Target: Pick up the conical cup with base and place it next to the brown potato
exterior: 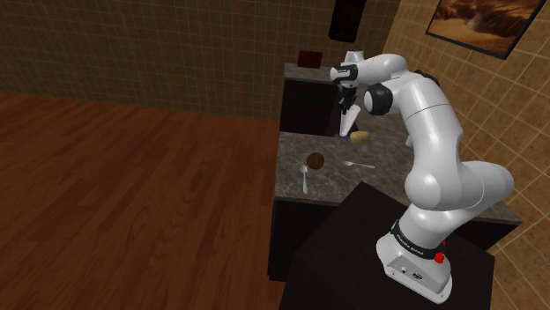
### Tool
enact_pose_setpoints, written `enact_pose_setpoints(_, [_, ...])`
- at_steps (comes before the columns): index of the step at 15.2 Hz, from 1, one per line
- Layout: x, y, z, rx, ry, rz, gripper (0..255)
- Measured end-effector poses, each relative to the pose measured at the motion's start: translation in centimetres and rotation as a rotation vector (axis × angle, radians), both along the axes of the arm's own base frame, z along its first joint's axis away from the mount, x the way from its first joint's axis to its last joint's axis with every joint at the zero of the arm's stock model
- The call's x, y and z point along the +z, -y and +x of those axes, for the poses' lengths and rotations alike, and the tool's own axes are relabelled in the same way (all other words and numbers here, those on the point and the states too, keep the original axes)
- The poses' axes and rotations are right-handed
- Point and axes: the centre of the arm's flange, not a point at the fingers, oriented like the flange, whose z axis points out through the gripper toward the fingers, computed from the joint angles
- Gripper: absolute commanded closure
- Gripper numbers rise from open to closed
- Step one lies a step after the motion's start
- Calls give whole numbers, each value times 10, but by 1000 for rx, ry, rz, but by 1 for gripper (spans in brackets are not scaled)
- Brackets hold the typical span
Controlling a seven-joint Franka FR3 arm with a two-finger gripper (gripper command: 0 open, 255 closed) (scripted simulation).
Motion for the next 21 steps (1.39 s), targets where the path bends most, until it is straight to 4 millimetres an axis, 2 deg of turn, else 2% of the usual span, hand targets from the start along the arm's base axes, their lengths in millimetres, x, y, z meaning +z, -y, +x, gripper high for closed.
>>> enact_pose_setpoints(9, [-46, 1, 0, 0, 0, 0, 255])
enact_pose_setpoints(16, [-51, 0, 0, 0, 0, 0, 255])
enact_pose_setpoints(17, [-51, 0, 0, 0, 0, 0, 0])
enact_pose_setpoints(21, [-51, 0, 0, 0, 1, -1, 0])
